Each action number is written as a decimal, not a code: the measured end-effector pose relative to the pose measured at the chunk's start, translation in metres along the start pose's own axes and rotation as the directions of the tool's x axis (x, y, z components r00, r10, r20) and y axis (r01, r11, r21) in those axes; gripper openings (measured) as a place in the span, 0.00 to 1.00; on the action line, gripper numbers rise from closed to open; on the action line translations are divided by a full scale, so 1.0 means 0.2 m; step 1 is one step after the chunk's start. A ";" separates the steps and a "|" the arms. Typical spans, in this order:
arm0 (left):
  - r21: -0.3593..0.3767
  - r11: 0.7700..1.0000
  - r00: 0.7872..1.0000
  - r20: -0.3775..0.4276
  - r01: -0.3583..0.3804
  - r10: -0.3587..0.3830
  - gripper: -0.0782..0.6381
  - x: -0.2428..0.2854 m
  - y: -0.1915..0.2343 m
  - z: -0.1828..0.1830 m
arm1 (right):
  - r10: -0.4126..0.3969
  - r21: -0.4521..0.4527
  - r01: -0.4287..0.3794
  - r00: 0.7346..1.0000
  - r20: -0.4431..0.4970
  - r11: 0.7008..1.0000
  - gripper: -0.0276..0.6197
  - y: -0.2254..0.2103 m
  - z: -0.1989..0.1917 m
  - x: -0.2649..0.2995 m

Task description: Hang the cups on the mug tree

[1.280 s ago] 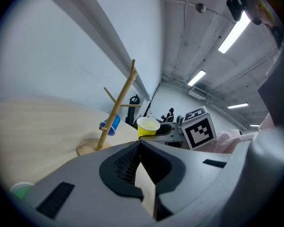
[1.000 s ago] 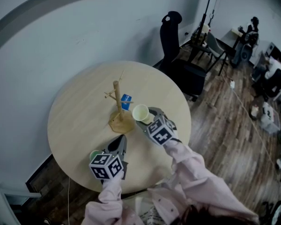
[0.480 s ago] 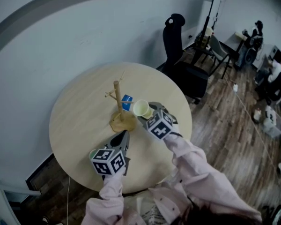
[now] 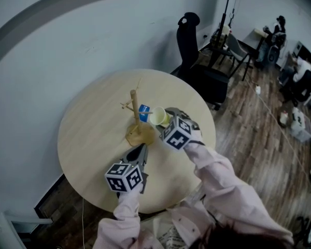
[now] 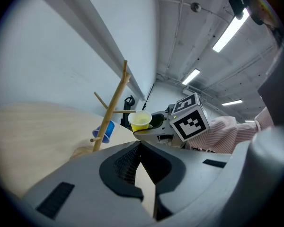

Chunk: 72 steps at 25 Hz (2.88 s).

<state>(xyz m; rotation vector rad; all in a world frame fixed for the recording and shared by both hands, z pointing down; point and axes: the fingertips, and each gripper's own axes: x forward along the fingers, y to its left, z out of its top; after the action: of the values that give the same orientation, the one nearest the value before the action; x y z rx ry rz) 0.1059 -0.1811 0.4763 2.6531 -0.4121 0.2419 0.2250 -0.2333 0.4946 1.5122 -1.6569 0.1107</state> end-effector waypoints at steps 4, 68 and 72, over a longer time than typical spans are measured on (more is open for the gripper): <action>0.002 0.999 0.999 -0.021 0.038 -0.038 0.11 0.00 0.03 0.00 | -0.012 -0.005 0.012 0.999 -0.047 1.000 0.47 0.01 0.02 0.01; -0.057 0.966 0.966 -0.052 0.252 -0.255 0.11 -0.16 0.10 -0.04 | -0.326 -0.466 0.184 0.913 -0.245 0.865 0.51 0.08 0.27 0.09; -0.061 0.966 0.965 -0.054 0.252 -0.256 0.11 -0.17 0.10 -0.04 | -0.333 -0.472 0.188 0.911 -0.244 0.861 0.56 0.09 0.27 0.07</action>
<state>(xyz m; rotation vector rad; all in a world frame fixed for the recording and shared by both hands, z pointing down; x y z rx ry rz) 0.0662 -0.1866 0.4838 2.6043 -0.0550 0.2270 0.1836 -0.2723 0.4777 1.2752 -1.1073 -0.1562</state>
